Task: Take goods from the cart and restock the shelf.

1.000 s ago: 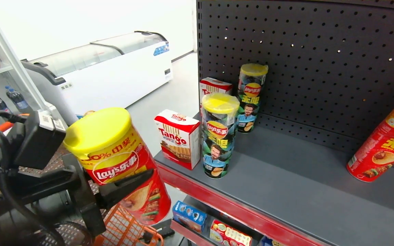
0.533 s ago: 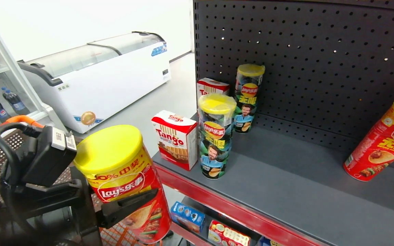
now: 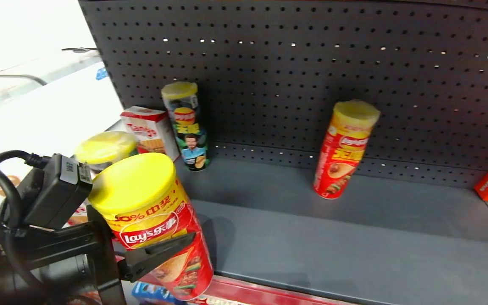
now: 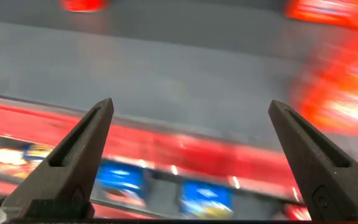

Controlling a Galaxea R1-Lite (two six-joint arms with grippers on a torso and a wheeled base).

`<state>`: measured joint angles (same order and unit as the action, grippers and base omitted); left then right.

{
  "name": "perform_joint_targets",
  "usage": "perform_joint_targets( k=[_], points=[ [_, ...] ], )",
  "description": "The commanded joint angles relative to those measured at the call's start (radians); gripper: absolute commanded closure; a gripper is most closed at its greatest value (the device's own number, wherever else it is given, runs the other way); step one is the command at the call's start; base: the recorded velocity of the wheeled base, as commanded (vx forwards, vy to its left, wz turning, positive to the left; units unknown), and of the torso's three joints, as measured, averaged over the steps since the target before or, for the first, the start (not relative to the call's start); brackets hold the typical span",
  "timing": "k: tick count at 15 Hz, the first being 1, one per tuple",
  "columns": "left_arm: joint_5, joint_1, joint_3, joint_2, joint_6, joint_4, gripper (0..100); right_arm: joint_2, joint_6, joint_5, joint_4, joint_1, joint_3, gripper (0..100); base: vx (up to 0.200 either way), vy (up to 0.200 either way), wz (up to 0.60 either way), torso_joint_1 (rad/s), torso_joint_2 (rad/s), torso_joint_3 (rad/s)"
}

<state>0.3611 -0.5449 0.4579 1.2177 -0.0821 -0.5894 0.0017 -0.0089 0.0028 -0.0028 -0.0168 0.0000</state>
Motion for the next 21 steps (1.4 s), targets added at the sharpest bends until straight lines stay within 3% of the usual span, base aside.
perform_joint_targets(
  k=[1, 21],
  points=[
    [-0.001, 0.003, -0.004, 0.002, 0.001, 0.0, 100, 0.001, 0.0, 0.0, 0.0, 0.0, 0.0, 0, 0.0, 0.0, -0.6, 0.002, 0.01, 0.002],
    [-0.019, 0.011, 0.004, -0.041, -0.004, -0.001, 100, 0.001, 0.0, -0.003, 0.001, 0.0, 0.0, 0, 0.0, 0.0, -0.03, 0.0, 0.0, 0.0]
  ],
)
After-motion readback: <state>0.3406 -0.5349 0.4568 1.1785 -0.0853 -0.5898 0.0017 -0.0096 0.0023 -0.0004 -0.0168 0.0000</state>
